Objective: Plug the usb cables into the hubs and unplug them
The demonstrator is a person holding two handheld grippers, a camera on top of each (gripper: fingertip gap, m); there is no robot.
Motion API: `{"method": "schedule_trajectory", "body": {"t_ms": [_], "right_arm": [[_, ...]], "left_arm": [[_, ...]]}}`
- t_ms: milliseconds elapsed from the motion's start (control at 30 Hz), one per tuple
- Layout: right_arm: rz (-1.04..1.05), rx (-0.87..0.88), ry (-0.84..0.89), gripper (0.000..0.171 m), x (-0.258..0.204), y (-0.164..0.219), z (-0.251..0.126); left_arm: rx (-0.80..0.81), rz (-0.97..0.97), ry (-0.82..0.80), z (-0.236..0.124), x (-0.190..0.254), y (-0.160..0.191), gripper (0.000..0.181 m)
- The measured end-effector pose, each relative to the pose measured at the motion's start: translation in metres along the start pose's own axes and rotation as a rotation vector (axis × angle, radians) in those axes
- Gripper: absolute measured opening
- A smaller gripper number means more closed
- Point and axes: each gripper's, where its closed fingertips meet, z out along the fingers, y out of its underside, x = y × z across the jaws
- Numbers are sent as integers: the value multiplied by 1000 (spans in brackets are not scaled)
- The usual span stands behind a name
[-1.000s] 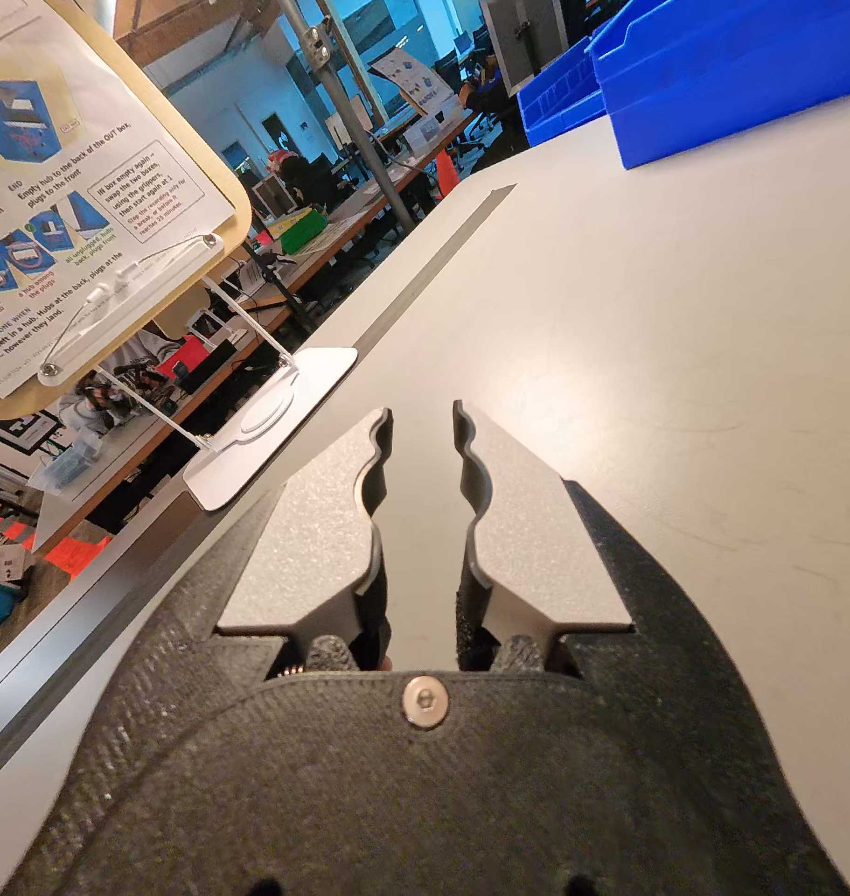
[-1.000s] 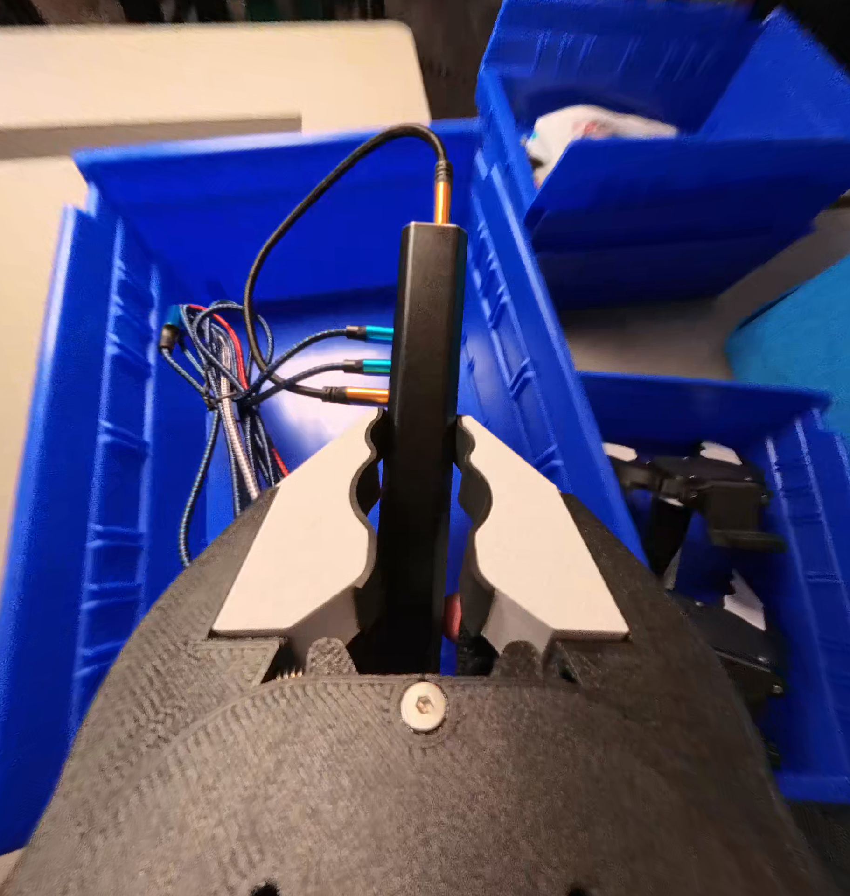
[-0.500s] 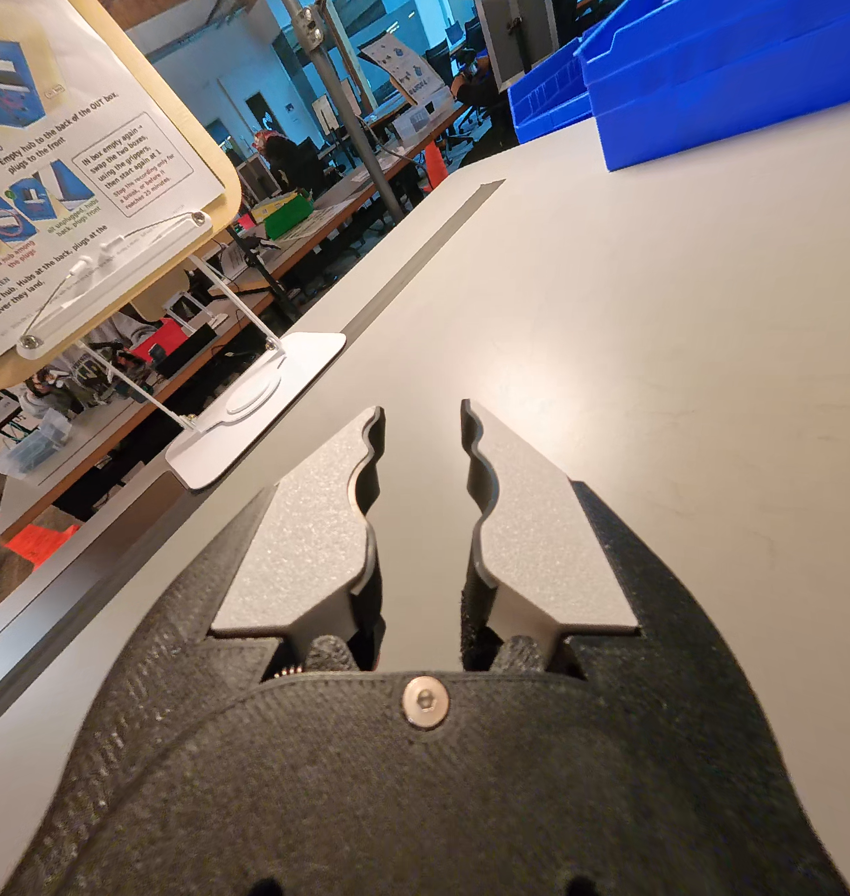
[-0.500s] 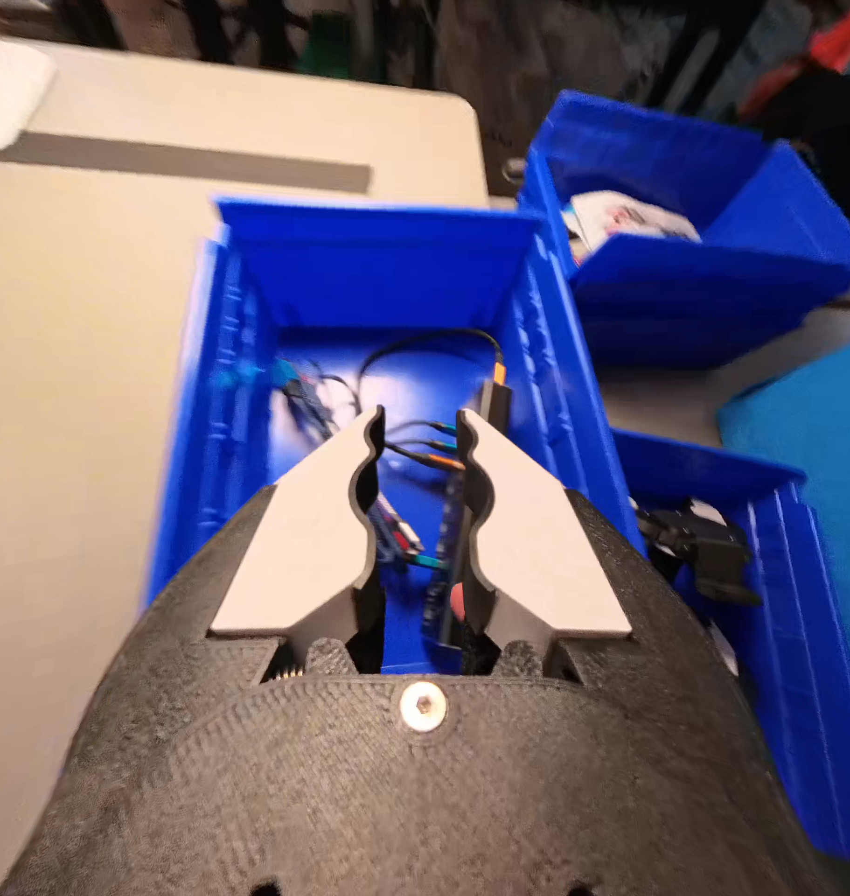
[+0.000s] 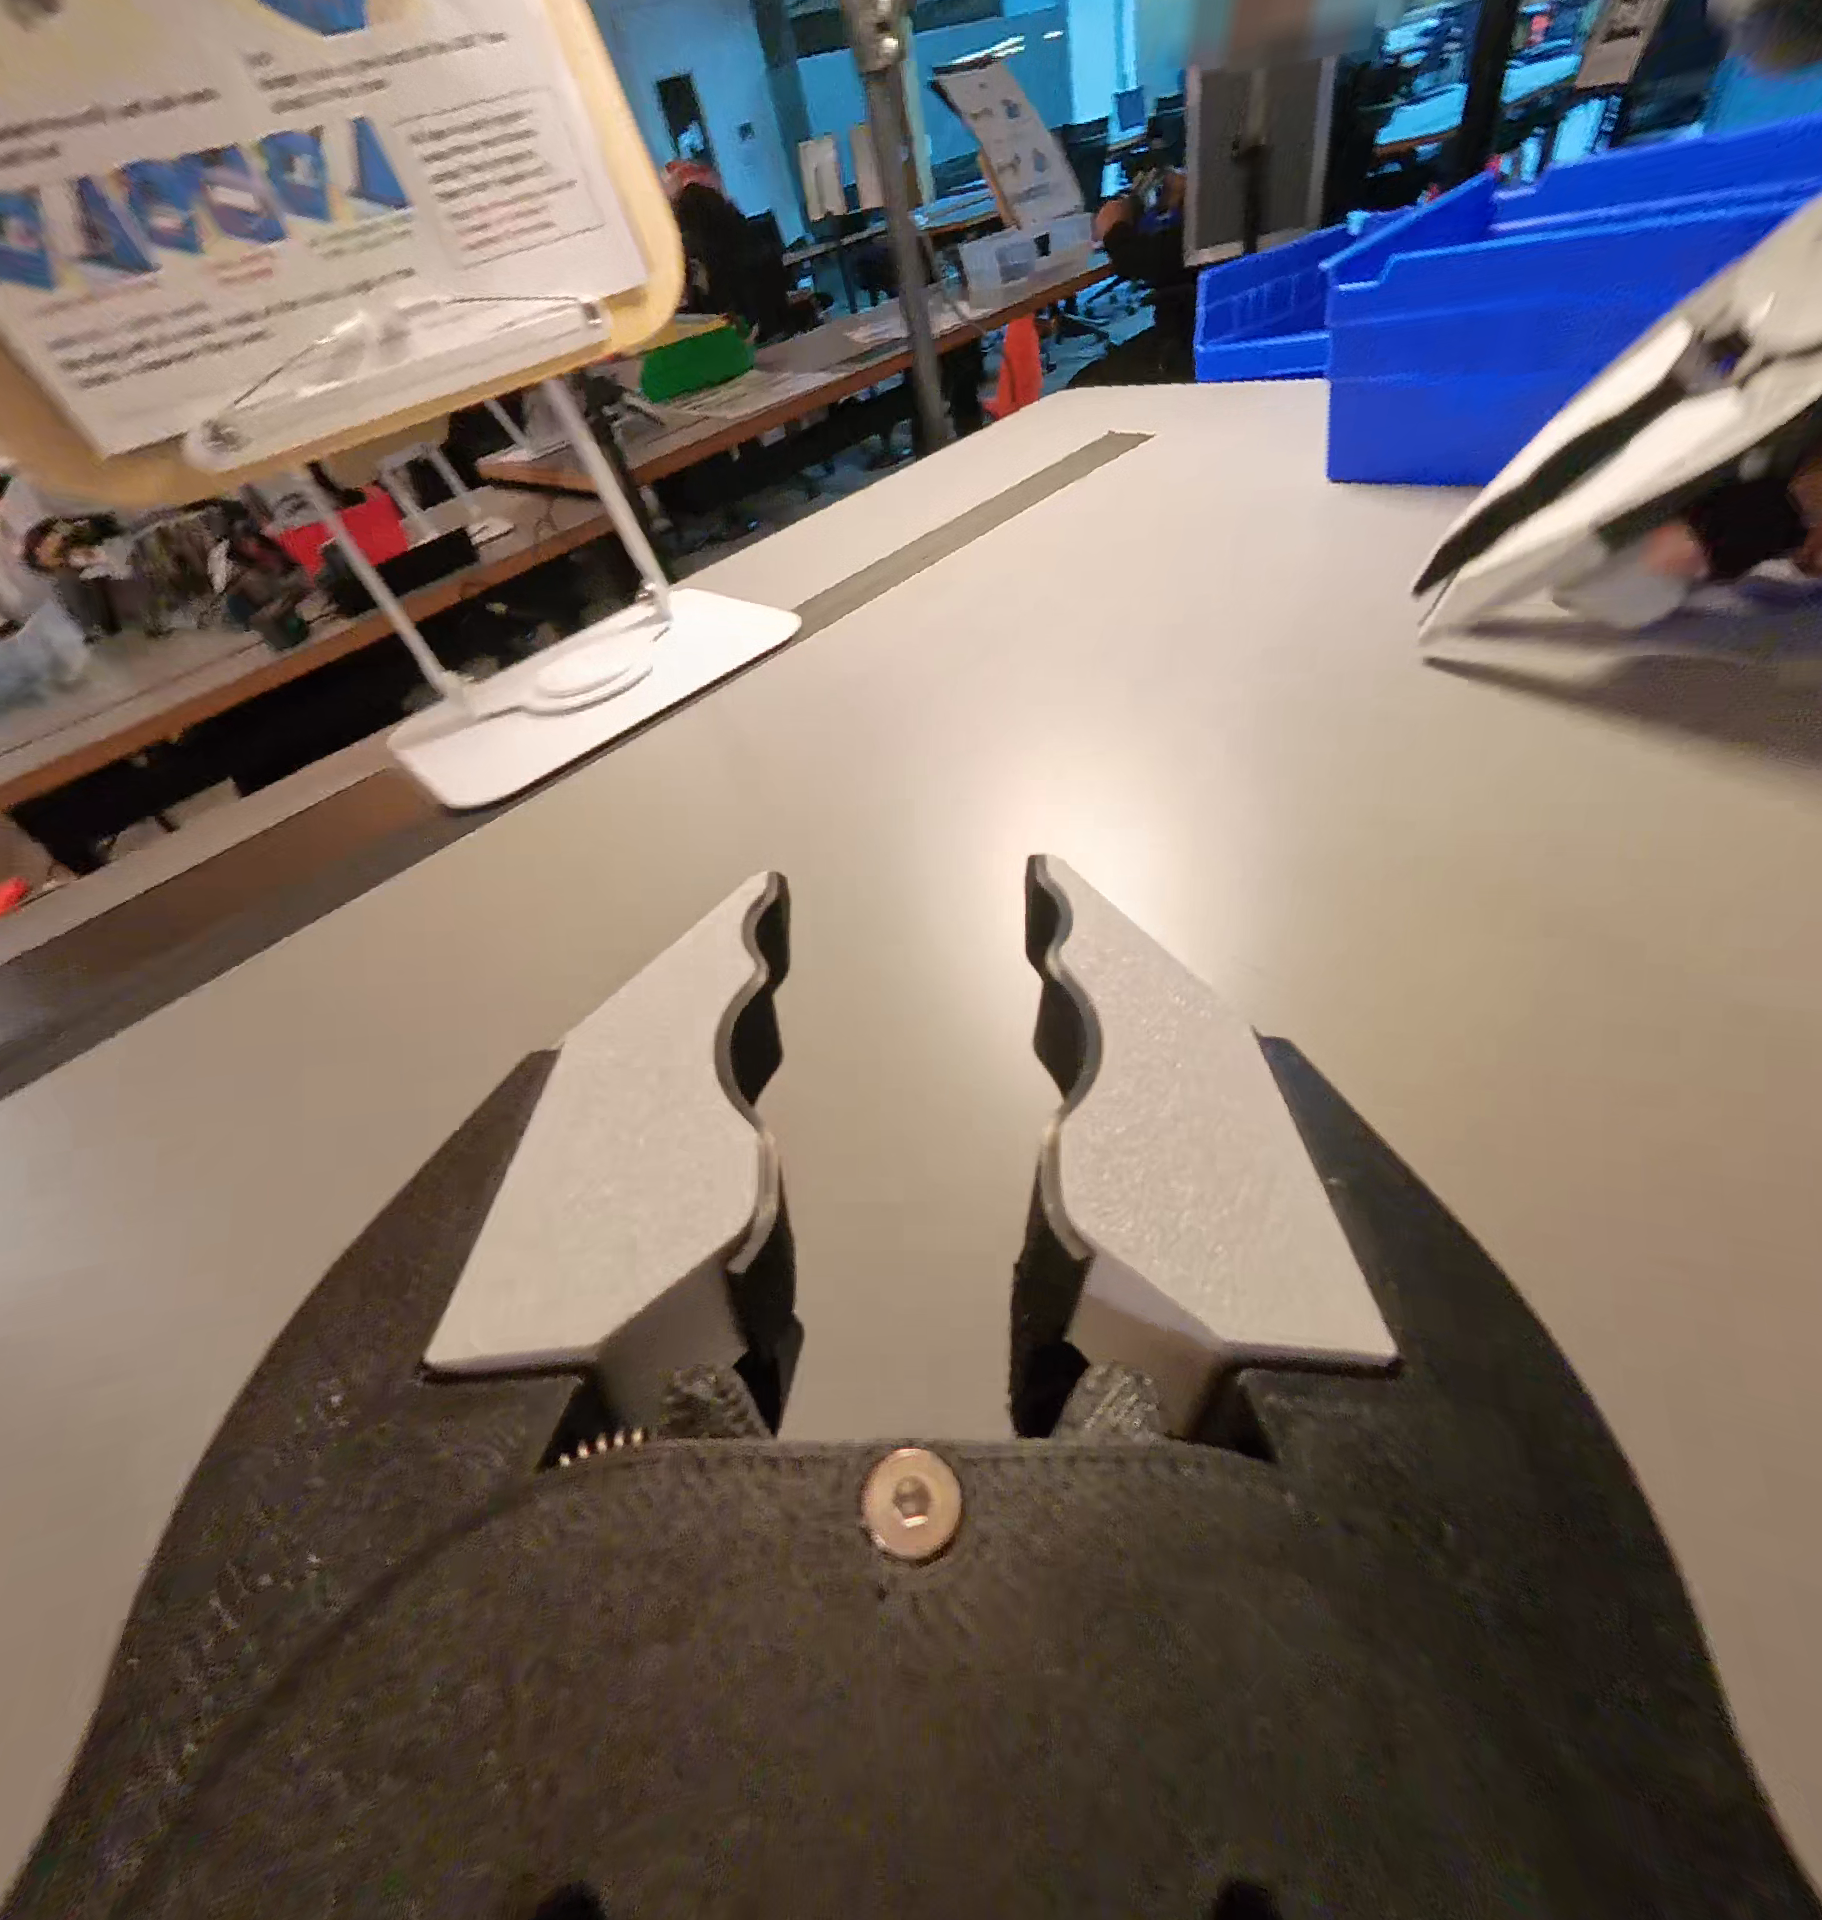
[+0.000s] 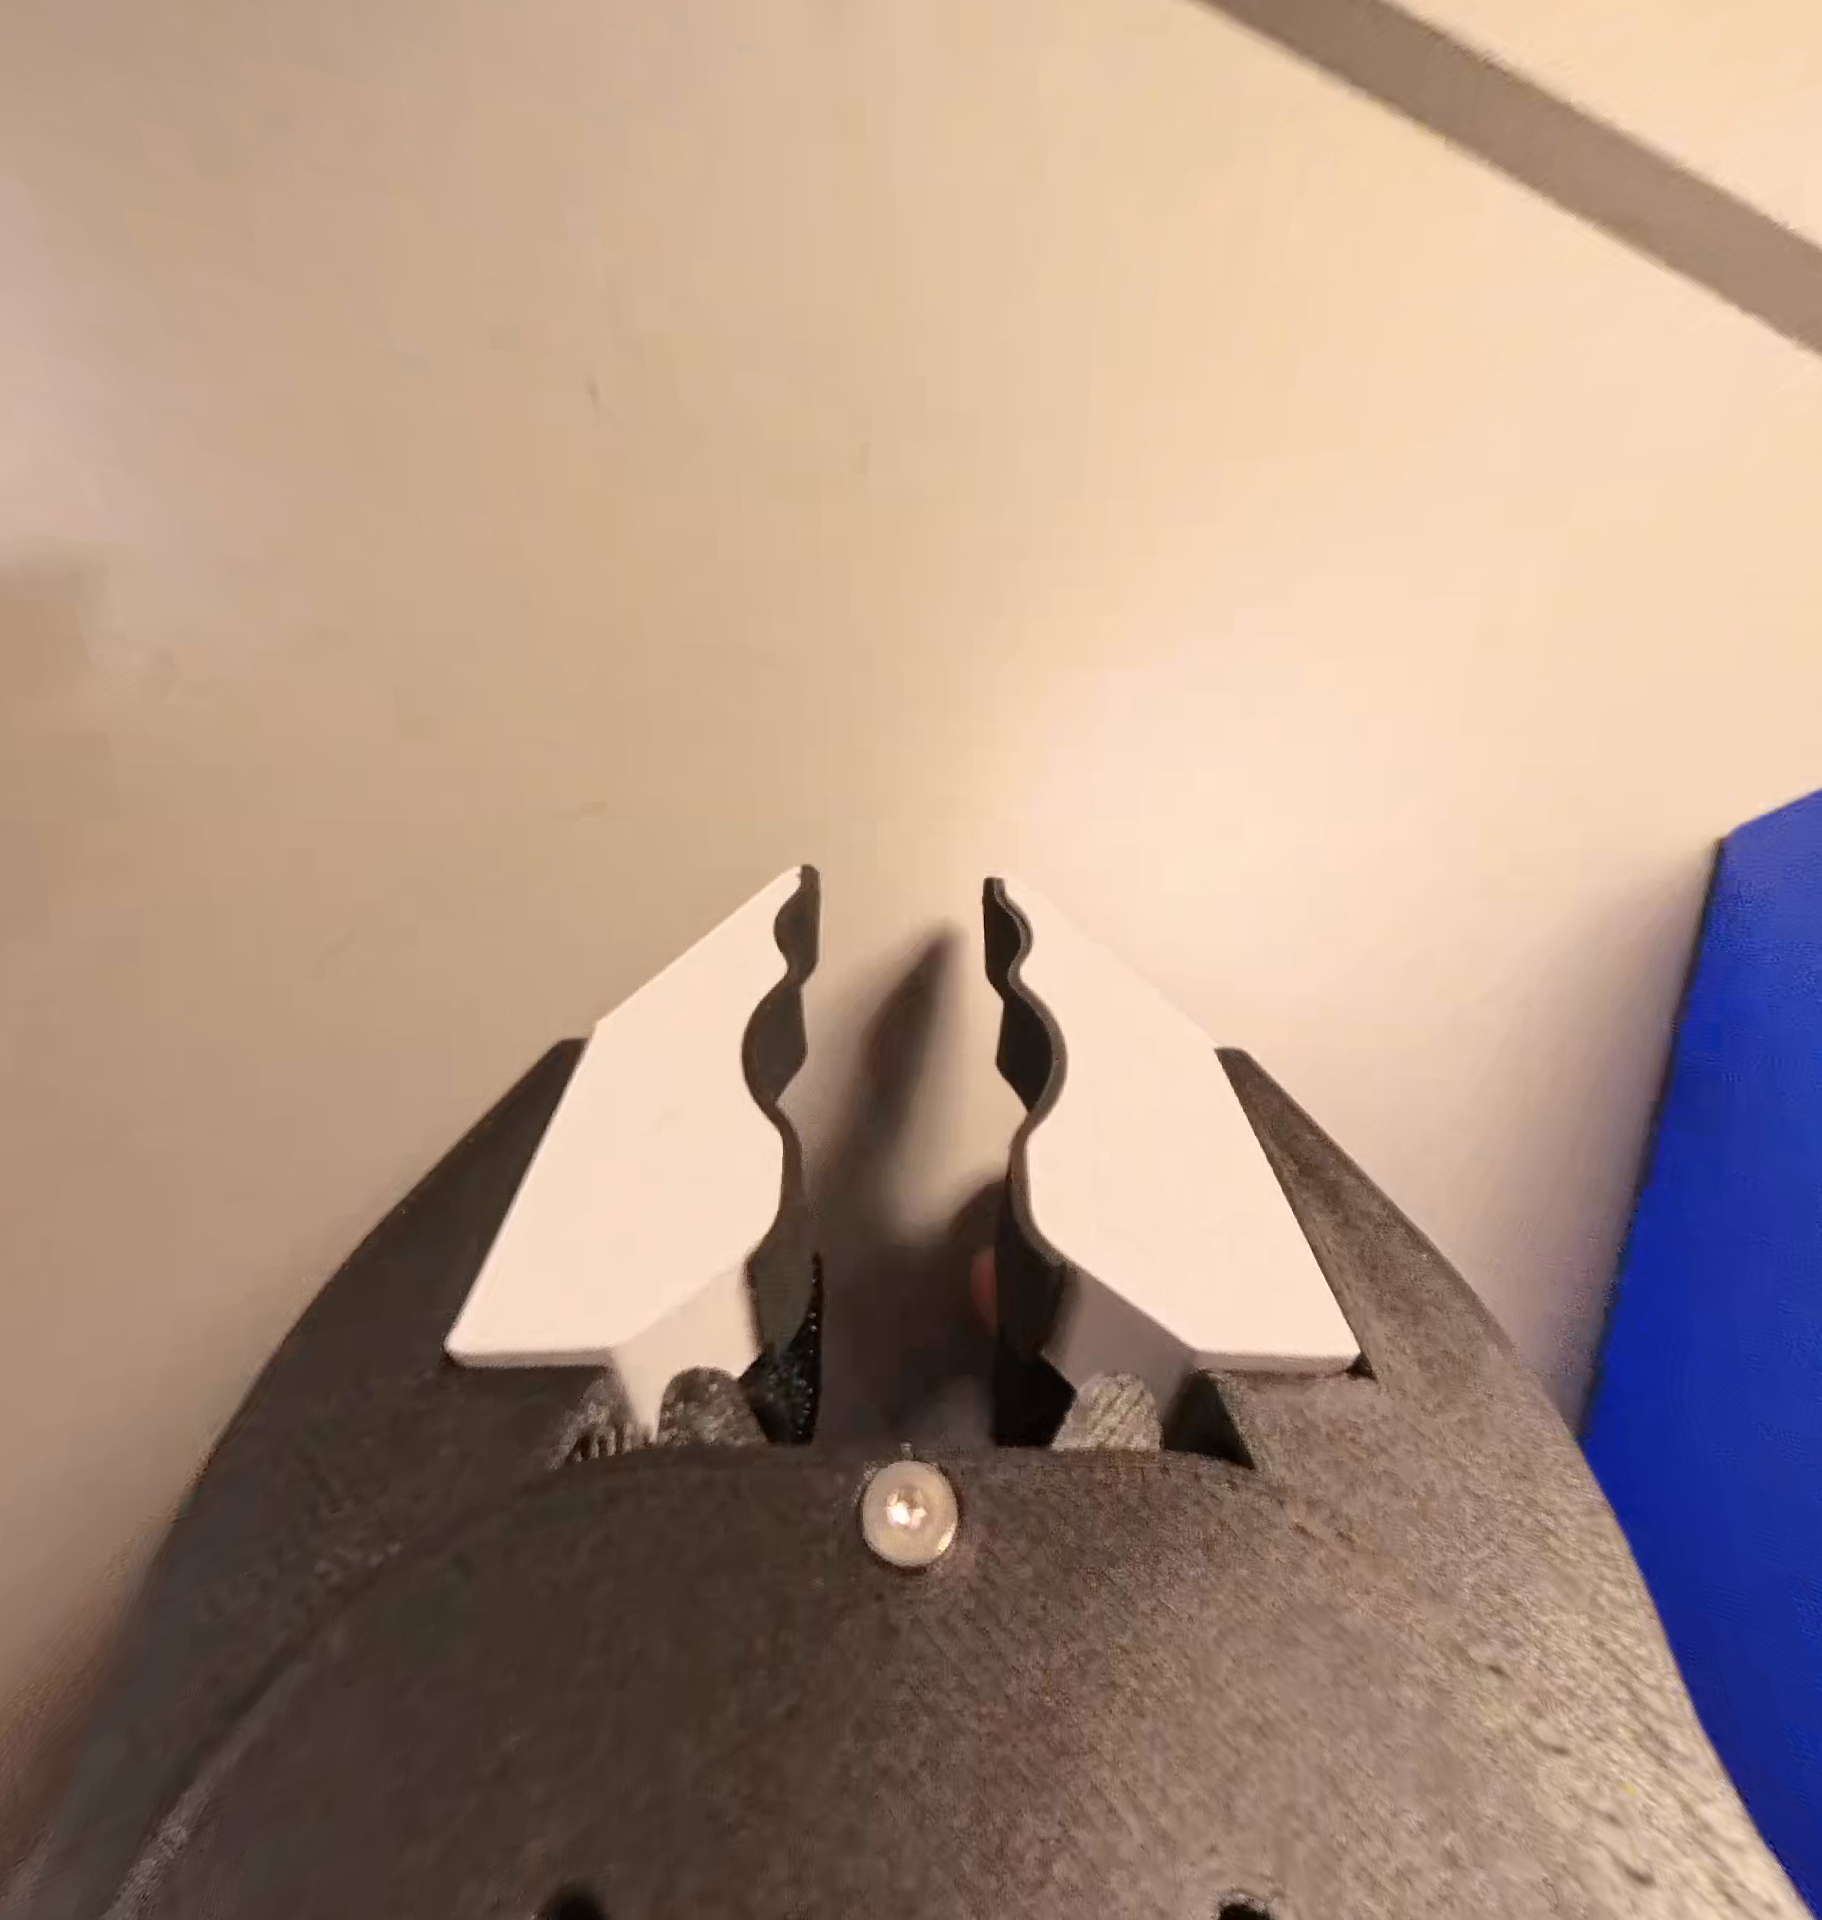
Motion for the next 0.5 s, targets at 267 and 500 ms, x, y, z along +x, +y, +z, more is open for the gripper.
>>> {"method": "schedule_trajectory", "body": {"t_ms": [267, 500], "right_arm": [[-31, 24, 13, 37, 3, -1, 8], [-39, 38, -16, 38, 1, -1, 6]], "left_arm": [[-167, 117, -460, -162, -141, -43, 53], [-698, -186, -382, -260, -293, 76, 72]]}}
